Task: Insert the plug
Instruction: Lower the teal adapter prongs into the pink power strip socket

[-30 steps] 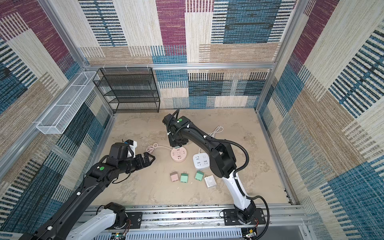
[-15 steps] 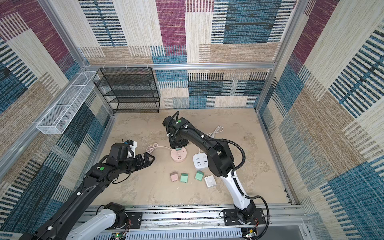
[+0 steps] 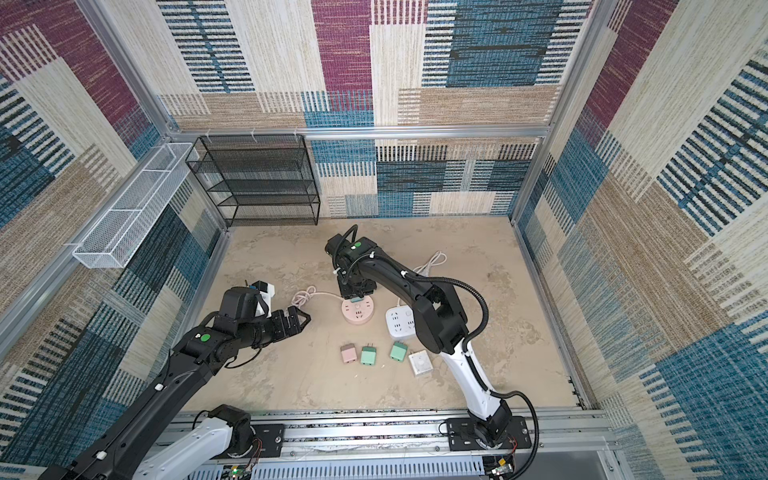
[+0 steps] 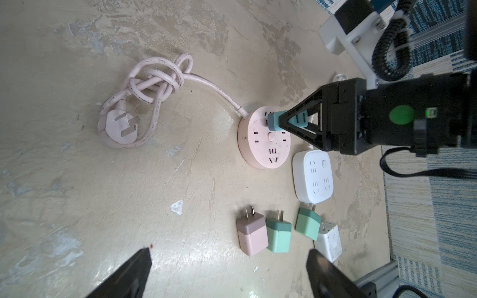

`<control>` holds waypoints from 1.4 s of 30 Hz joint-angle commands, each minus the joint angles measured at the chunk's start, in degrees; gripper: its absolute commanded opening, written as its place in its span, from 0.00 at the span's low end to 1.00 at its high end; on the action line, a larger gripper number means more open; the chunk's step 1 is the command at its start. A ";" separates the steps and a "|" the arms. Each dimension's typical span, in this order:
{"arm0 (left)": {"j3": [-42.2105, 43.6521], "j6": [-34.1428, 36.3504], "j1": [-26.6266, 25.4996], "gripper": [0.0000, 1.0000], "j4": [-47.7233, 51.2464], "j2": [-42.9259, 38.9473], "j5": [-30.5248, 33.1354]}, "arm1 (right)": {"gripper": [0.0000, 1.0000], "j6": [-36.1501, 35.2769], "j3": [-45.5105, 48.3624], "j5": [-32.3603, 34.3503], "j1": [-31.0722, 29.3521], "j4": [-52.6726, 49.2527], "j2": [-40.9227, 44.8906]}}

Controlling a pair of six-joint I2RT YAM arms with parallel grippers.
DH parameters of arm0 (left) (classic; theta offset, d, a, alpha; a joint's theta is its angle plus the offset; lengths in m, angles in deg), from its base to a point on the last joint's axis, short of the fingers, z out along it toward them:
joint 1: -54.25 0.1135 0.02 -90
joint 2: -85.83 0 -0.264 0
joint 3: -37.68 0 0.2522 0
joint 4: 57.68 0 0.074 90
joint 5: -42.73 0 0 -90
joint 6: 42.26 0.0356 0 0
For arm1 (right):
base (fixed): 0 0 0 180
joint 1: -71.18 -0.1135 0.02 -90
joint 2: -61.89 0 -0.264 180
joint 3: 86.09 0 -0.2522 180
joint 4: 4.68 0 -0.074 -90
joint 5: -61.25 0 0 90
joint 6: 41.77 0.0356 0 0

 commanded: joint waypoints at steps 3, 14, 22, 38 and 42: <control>0.14 0.76 0.05 0.99 -1.45 0.17 -0.66 | 0.00 -0.89 -1.43 0.01 0.10 -1.74 -2.16; 1.11 0.20 0.07 0.99 -3.23 0.87 -1.56 | 0.00 -1.87 -4.21 0.09 0.11 -3.68 -6.29; 0.86 0.59 0.02 0.99 -3.12 1.51 -1.66 | 0.00 -1.20 -2.44 -0.12 0.14 -2.23 -6.47; 1.28 0.42 0.04 0.99 -3.84 2.63 -1.71 | 0.00 -1.15 -4.36 1.70 6.11 -2.53 -5.08; 1.15 0.52 0.02 0.99 -3.16 2.21 -1.31 | 0.00 -1.37 -8.81 1.21 6.70 -3.55 -7.97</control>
